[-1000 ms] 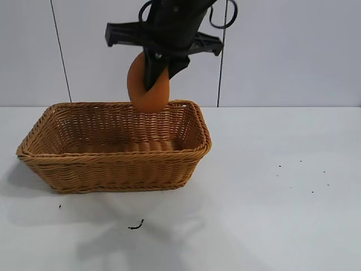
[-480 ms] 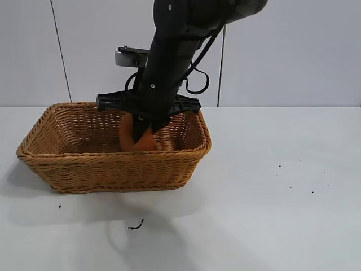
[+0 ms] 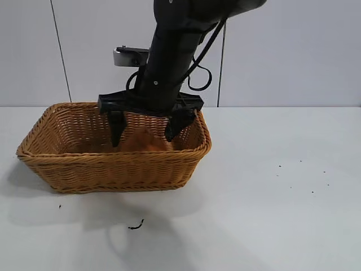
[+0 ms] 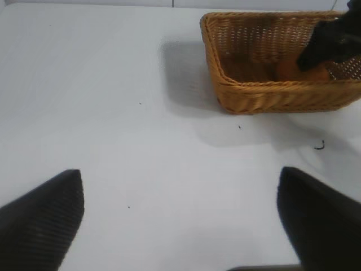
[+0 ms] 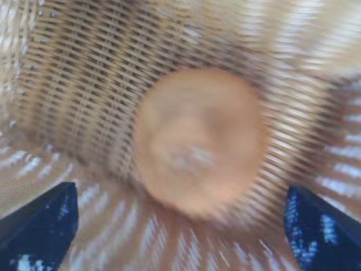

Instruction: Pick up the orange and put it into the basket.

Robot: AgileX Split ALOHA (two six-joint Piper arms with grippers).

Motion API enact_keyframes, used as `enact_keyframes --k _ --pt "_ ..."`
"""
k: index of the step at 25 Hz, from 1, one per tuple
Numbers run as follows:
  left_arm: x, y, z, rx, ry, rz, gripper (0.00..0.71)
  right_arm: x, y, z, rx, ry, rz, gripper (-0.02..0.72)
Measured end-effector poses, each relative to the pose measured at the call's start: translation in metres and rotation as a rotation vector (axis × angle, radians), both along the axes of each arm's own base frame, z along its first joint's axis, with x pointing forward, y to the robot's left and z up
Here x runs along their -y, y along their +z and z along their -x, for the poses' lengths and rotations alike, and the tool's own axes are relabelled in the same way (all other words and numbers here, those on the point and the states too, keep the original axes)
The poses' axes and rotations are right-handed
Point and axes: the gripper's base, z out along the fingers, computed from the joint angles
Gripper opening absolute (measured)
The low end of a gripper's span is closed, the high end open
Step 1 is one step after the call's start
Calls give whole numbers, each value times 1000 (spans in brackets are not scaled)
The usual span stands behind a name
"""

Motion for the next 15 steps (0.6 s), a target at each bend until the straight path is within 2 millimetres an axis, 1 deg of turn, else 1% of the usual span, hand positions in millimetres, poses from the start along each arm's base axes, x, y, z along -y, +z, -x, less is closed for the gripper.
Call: enact_keyframes --k 3,5,8,10,13,15 --pt "0 0 0 0 0 0 666 7 28 -4 0 -8 16 693" --pt "0 0 0 0 0 0 666 15 50 -12 15 -24 28 694" --pt "0 0 0 0 0 0 666 36 71 -25 43 -81 54 694" --pt "0 0 0 0 0 0 666 55 76 -34 47 -126 78 694" --pt "0 0 0 0 0 0 666 93 75 -49 23 -205 119 694" --pt "0 0 0 0 0 0 666 121 75 -60 18 -267 130 694"
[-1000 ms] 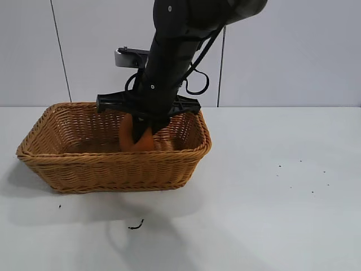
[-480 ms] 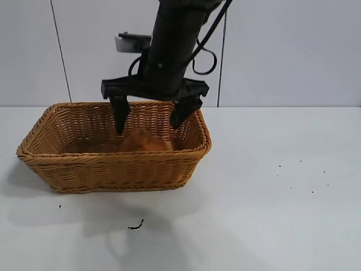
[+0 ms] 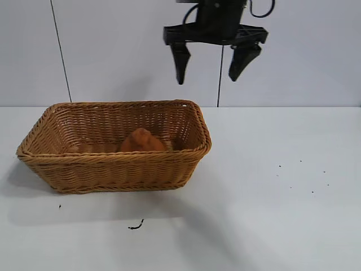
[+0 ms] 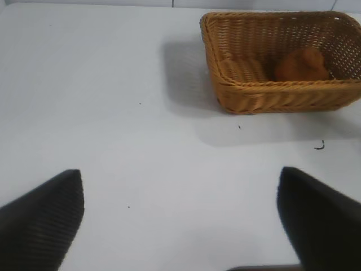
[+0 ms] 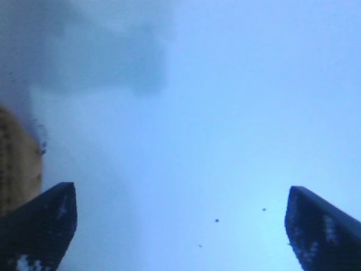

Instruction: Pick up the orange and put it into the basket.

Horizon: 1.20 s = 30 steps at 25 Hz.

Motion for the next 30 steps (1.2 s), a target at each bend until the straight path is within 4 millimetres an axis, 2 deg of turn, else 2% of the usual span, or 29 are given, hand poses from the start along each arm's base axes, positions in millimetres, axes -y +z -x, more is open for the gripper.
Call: enact_keyframes --k 8,12,15,18,21,23,24,28,30 --pt "0 0 0 0 0 0 666 106 0 -25 0 -228 8 694" --pt "0 0 0 0 0 0 666 141 0 -28 -2 -296 12 694" --pt "0 0 0 0 0 0 666 158 -6 -27 -23 -327 18 694" --pt "0 0 0 0 0 0 666 169 -19 -21 -76 -343 29 694" --pt "0 0 0 0 0 0 666 171 -35 -5 -158 -329 47 694" --pt "0 0 0 0 0 0 666 170 -35 1 -175 -323 48 694" --pt "0 0 0 0 0 0 666 169 -40 17 -226 -319 47 694" --pt "0 0 0 0 0 0 666 168 -38 55 -301 -290 44 694" --pt "0 0 0 0 0 0 666 167 -32 78 -320 -265 49 694"
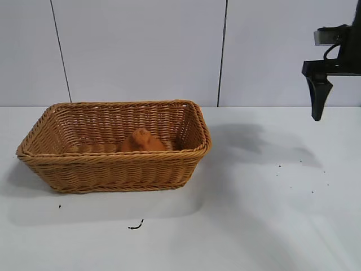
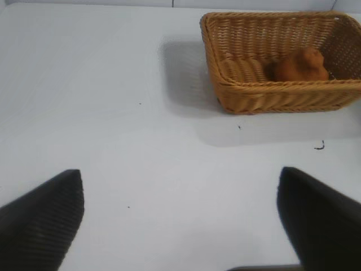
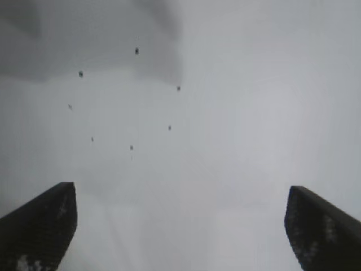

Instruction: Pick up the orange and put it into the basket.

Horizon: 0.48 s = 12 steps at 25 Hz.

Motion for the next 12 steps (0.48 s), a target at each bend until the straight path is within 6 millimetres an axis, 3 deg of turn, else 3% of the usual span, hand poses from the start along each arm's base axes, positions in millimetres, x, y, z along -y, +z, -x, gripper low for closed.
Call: enact_keyframes --k 12 --pt "0 0 0 0 0 0 666 0 36 155 24 37 -1 694"
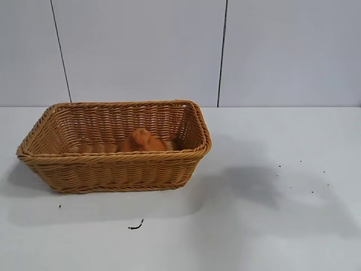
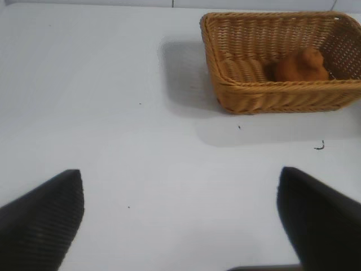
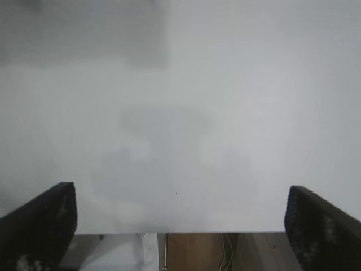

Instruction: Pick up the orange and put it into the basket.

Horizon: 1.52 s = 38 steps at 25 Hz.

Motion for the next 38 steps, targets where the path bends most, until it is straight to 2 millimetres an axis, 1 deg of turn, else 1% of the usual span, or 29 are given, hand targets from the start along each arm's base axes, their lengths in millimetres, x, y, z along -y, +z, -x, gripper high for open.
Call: enact_keyframes --k 3,4,6,9,10,11,12,14,17,23,29,31,38 --pt "0 0 0 0 0 0 666 0 2 39 69 3 -3 694" --pt "0 0 0 0 0 0 666 0 0 49 91 7 -2 694" --pt "0 0 0 0 0 0 666 0 1 69 191 28 -2 694" --pt "0 0 0 0 0 0 666 -2 0 96 331 51 -11 694" --pt "0 0 0 0 0 0 666 -2 0 96 331 51 -11 694" --pt "0 0 0 0 0 0 666 -3 -1 103 371 61 -16 694" --pt "0 0 0 0 0 0 666 -4 -3 120 448 71 -28 694" --pt "0 0 0 0 0 0 666 -5 -4 138 515 75 -40 694" --pt "0 0 0 0 0 0 666 -5 6 158 656 80 -35 694" --pt "0 0 0 0 0 0 666 -5 16 192 878 84 -27 694" --pt "0 0 0 0 0 0 666 -5 18 219 1053 88 -23 694" --pt "0 0 0 0 0 0 666 -5 18 224 1084 88 -22 694" --pt "0 0 0 0 0 0 666 -5 18 224 1087 88 -22 694"
